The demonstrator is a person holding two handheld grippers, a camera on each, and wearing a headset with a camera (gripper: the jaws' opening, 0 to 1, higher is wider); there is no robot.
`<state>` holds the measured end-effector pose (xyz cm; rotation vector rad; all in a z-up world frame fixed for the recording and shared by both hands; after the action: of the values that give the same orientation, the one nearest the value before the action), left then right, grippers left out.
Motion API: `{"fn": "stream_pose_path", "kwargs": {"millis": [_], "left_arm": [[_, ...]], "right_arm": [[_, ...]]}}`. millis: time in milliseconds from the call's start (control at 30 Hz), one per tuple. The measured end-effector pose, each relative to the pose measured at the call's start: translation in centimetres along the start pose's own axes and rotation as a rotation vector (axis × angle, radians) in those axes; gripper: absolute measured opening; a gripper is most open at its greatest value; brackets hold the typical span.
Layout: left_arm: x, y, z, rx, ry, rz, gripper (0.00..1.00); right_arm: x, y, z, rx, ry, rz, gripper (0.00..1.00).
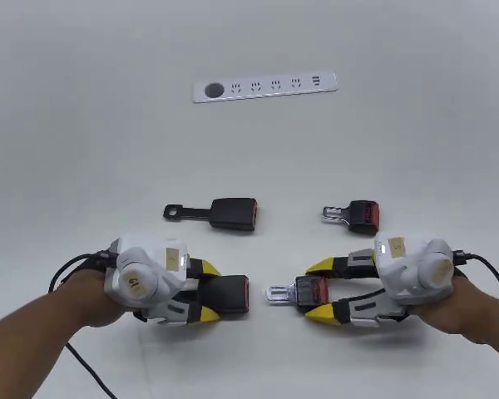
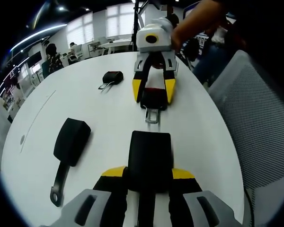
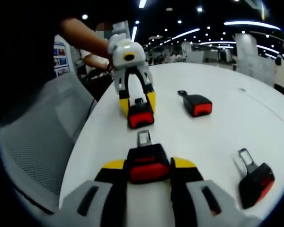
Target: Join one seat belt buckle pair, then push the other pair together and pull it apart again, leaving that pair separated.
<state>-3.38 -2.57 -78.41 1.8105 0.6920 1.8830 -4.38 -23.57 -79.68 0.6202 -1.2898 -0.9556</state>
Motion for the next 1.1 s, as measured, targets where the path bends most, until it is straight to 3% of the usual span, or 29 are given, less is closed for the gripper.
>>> {"fn": "stream_pose_path", "kwargs": {"millis": [533, 1100], "left_arm": [[0.0, 0.2, -0.1, -0.016, -0.008, 0.017, 0.34], [-0.1, 0.3, 0.1, -0.065, -0.028, 0.029, 0.34]], "right_arm": [[-3.6, 1.8, 0.5, 0.002, 0.0, -0.036, 0.36], [-4.1, 2.1, 0.9, 0.01, -0.008, 0.014, 0.35]]}}
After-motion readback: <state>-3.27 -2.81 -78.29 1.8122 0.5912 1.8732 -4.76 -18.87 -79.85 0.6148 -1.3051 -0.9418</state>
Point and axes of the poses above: the centre of the closed fingertips' face, and the gripper's own axes: x roughly backward along the fingers, z roughly to its left, y roughly out of its top, the point moved 7 cm from there along x, roughly backward along the fingers, and after that the axes turned 4 degrees about y, right-handed, at the moved point
